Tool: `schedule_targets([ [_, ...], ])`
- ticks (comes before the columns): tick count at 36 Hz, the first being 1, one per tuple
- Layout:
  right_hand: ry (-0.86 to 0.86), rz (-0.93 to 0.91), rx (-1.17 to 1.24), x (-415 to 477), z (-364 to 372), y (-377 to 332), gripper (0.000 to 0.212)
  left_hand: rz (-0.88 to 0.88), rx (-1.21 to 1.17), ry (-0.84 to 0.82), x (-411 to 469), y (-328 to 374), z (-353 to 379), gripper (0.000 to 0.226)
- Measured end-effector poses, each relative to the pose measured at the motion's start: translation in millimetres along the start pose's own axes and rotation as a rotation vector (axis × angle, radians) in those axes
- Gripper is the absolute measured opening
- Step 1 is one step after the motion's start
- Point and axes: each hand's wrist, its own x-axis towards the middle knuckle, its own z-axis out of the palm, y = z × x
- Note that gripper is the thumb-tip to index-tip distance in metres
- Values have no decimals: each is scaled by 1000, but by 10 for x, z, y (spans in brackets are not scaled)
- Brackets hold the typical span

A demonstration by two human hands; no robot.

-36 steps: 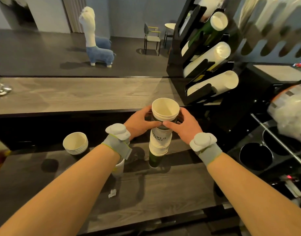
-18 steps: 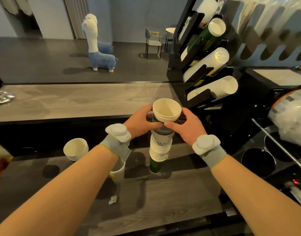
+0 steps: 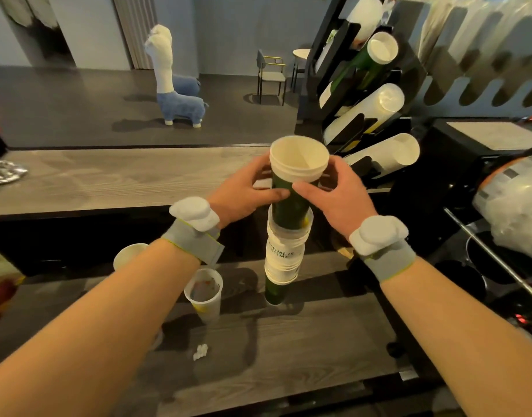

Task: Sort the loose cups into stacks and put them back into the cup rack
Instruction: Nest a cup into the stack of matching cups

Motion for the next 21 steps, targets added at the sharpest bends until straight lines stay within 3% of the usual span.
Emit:
schedule_targets([
  [10,37,-161,43,113,-16,-701,62,115,-73,125,-196,448,-517,64],
  [21,-223,-61,62,-55,832,-672,65,-109,21,114,-903,16,-992,58],
])
